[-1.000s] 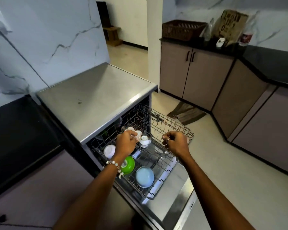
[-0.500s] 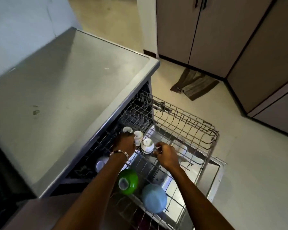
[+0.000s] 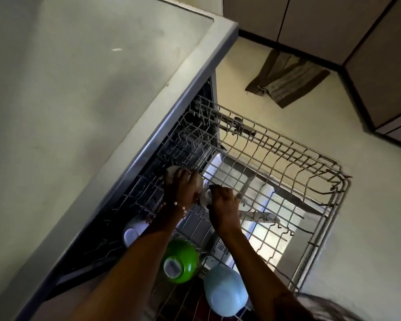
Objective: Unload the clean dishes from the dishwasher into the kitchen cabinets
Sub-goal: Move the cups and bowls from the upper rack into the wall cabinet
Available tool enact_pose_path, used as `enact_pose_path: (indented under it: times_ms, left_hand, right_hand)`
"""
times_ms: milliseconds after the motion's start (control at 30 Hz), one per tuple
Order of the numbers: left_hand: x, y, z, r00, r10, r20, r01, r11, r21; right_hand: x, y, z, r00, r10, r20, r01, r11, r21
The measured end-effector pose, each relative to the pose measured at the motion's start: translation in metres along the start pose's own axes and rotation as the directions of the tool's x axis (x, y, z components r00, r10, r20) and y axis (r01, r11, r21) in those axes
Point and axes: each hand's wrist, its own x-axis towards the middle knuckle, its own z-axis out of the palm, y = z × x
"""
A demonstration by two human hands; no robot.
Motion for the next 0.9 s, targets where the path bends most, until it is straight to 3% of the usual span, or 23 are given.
enact_pose_path:
  times_ms: [167, 300, 433, 633, 767, 900]
  left_hand:
    - [-0.002, 0.002, -0.007, 0.998, -0.029, -0.051, 0.031, 0.998, 0.056]
    - [-0.020, 0.011, -0.022, 0.994, -0.034, -0.106, 0.026, 0.997, -0.067]
    - [-0.054, 0.028, -0.052, 0.984, -0.118, -0.132, 0.086, 0.971, -0.225]
    - [-0.110, 0.056, -0.100, 0.978, -0.206, -0.040, 0.164, 0.869, -0.467]
    - [-0.168, 0.082, -0.135, 0.942, -0.291, -0.166, 0.134, 0.782, -0.609]
    - [-0.229, 0.103, -0.170, 0.919, -0.356, -0.169, 0.139, 0.695, -0.705]
  right_hand:
    - [-0.005, 0.007, -0.008, 0.995, -0.072, -0.076, 0.071, 0.997, -0.011]
    - [-0.018, 0.006, -0.029, 1.000, -0.022, -0.021, 0.023, 0.996, 0.083]
    - [-0.041, 0.004, -0.066, 0.998, 0.010, -0.065, 0.001, 0.986, 0.168]
    - [-0.087, 0.004, -0.125, 0.990, 0.044, -0.135, -0.005, 0.961, 0.275]
    - [-0.135, -0.002, -0.172, 0.975, 0.020, -0.222, 0.063, 0.931, 0.360]
    - [-0.187, -0.020, -0.219, 0.951, -0.044, -0.306, 0.175, 0.892, 0.417]
